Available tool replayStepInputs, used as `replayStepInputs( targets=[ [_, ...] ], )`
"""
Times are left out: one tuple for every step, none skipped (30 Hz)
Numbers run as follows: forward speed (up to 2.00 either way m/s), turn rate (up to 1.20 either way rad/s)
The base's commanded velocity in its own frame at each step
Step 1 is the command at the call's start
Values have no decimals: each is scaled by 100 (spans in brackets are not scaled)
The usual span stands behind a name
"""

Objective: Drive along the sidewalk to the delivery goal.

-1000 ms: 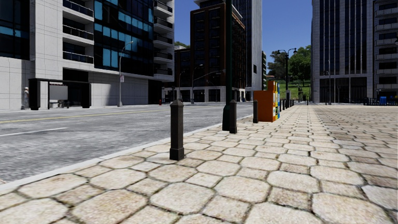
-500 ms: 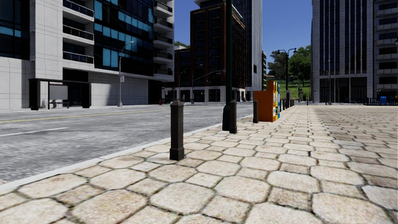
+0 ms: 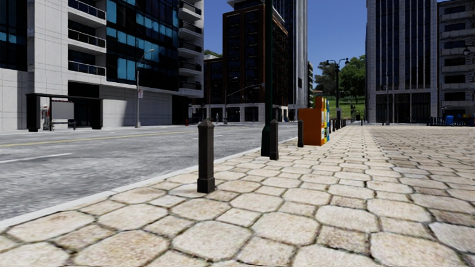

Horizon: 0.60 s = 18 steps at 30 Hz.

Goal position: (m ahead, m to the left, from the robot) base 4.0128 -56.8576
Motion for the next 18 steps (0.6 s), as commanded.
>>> replayStepInputs(
  targets=[
    [200,-55],
    [200,-61],
    [200,-63],
    [200,-66],
    [200,-71],
    [200,-71],
    [200,-78],
    [200,-80],
    [200,-81],
    [200,-81],
    [200,-81],
    [200,-81],
    [200,-81],
    [200,-81],
    [200,-81],
    [200,-81],
    [200,-81],
    [200,-81]
  ],
)
